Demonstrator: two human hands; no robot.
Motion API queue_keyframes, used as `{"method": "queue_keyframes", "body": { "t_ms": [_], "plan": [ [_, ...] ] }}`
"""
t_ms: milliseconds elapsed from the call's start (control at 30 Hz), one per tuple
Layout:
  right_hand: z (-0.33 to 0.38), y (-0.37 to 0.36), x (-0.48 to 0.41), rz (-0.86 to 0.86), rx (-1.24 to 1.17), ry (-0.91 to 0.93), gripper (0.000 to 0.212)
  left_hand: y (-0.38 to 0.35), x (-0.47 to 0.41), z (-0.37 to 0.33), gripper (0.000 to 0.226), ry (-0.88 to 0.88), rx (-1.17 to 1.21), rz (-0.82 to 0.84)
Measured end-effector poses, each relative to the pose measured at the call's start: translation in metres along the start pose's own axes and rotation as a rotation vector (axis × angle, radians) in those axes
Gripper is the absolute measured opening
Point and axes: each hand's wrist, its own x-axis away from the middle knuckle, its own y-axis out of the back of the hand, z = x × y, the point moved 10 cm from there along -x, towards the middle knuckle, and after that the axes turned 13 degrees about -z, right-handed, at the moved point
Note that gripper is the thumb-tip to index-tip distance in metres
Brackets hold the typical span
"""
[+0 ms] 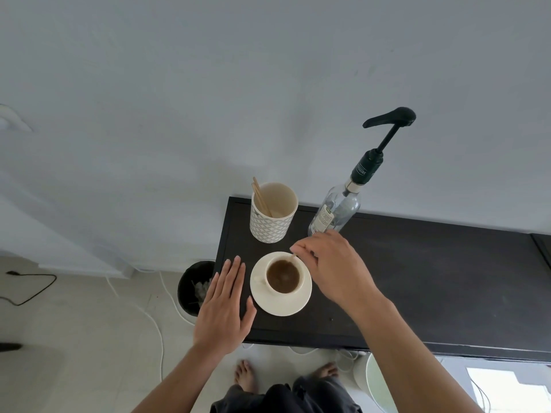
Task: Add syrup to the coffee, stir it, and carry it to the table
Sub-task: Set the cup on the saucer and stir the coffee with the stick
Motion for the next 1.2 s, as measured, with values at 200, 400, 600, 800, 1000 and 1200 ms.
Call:
{"method": "queue_keyframes", "body": {
  "t_ms": [200,400,600,800,1000,1200],
  "plan": [
    [0.004,-0.004,0.010,0.083,-0.118,-0.014,0.034,0.003,0.000,-0.001,0.080,0.000,0.001,-0.001],
    [-0.003,0.032,0.013,-0.176,-0.131,-0.041,0.027,0.004,0.000,-0.002,0.081,-0.001,-0.003,-0.004],
    [-0.015,0.024,0.024,-0.108,-0.143,-0.124,0.027,-0.001,0.000,0.001,0.081,-0.003,-0.010,-0.004],
    [-0.019,0.025,0.037,-0.145,-0.175,-0.142,0.024,-0.005,0.001,0.003,0.080,-0.008,-0.025,0.001],
    [-0.023,0.020,0.050,-0.081,-0.180,-0.127,0.023,-0.005,0.003,0.005,0.079,0.001,-0.028,0.056],
    [-0.033,0.027,0.057,-0.129,-0.197,-0.139,0.021,0.001,0.003,0.002,0.081,0.062,0.051,0.117]
  ]
}}
